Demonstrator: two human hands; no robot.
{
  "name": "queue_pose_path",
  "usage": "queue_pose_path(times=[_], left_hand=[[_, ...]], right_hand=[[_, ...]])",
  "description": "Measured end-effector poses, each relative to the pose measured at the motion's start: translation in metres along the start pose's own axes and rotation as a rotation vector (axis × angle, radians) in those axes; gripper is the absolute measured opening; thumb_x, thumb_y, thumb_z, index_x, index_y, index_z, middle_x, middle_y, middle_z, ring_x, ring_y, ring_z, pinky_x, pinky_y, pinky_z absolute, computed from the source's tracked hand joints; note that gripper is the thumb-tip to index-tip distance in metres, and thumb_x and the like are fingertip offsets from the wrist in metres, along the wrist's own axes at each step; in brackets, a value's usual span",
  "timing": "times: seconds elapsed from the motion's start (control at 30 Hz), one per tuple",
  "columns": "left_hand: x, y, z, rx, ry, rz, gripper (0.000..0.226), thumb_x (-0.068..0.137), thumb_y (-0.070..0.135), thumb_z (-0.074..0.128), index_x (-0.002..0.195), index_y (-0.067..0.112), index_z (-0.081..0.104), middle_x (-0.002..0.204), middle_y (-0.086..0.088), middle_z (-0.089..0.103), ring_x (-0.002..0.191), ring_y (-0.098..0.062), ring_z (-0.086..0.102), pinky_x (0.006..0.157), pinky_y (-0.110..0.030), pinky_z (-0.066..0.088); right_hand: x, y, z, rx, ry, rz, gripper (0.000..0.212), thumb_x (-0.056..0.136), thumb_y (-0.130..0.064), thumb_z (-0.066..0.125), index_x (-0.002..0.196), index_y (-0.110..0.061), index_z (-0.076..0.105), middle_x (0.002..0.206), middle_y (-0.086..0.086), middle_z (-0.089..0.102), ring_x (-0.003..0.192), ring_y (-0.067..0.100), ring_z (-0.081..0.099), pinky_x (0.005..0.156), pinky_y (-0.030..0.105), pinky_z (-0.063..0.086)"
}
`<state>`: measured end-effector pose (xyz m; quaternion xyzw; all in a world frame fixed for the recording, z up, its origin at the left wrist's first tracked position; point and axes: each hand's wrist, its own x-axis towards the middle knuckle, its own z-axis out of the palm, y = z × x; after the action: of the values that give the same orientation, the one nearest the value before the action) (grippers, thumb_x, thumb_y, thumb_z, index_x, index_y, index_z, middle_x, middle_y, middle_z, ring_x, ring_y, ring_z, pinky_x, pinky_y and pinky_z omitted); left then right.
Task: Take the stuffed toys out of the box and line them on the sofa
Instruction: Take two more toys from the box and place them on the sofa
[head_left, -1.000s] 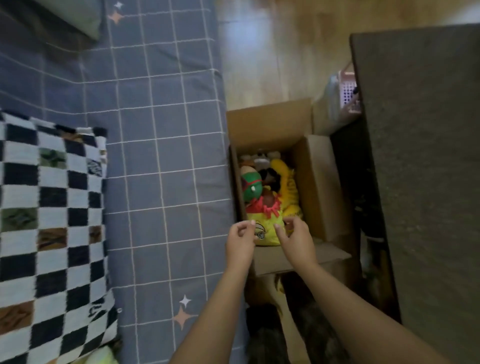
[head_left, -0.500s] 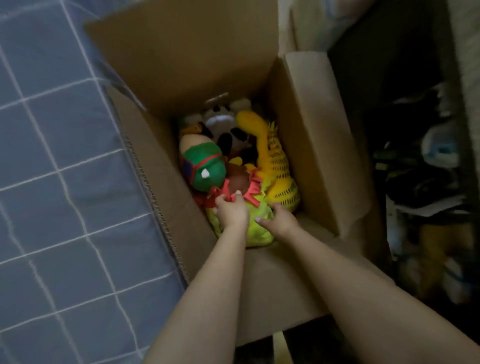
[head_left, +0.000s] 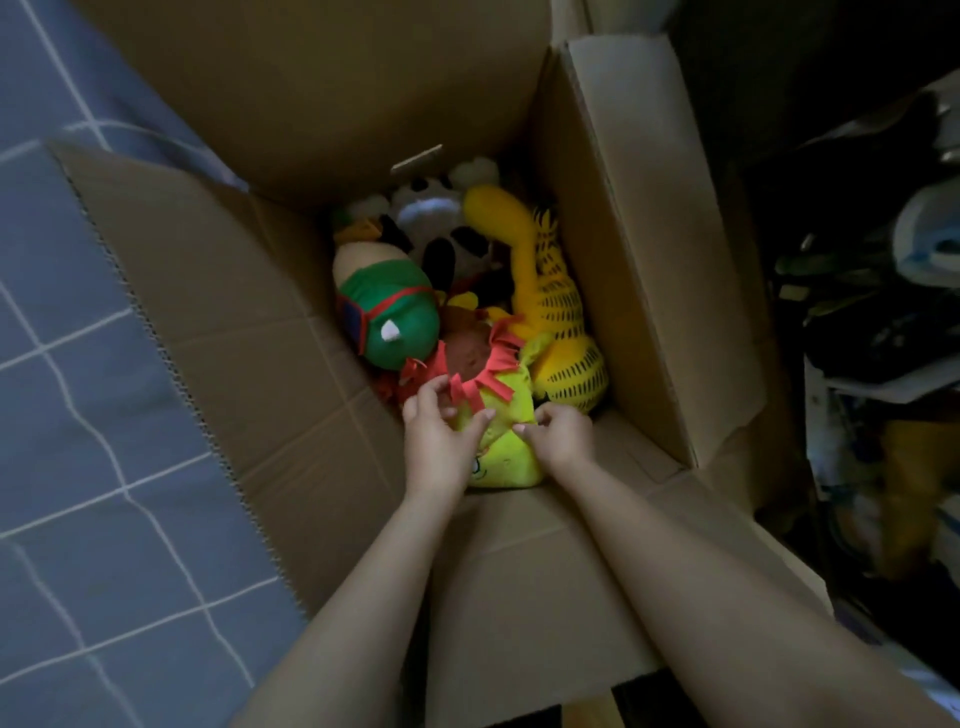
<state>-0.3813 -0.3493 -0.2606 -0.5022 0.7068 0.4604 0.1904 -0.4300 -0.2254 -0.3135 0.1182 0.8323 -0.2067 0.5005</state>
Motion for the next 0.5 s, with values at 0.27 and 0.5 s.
queue_pose_path(times=[0.27,0.5], left_hand=[[-0.001,0.062,-0.033,0.915,-0.314,0.705,0.091,0.059,0.048,0.080,0.139,0.040,0.038,0.147,-0.003,0.027,0.136,-0.027,0.022,0.107,-0.043,0.017],[0.023,0.126,-0.056,0.986,-0.569,0.705,0.123,0.051,0.048,0.086,0.147,0.027,0.013,0.158,0.001,0.018,0.148,-0.019,0.002,0.119,-0.049,-0.006]], right_hand=[[-0.059,-0.026,-0.073,-0.104,0.268,-0.522,0.021,0.069,-0.019,0.076,0.071,-0.001,0.063,0.081,0.015,0.063,0.084,0.033,0.055,0.065,0.024,0.027],[-0.087,-0.086,-0.140,-0.192,0.020,-0.574,0.021,0.078,-0.027,0.072,0.092,-0.011,0.068,0.103,0.005,0.070,0.097,0.023,0.061,0.084,0.035,0.047]])
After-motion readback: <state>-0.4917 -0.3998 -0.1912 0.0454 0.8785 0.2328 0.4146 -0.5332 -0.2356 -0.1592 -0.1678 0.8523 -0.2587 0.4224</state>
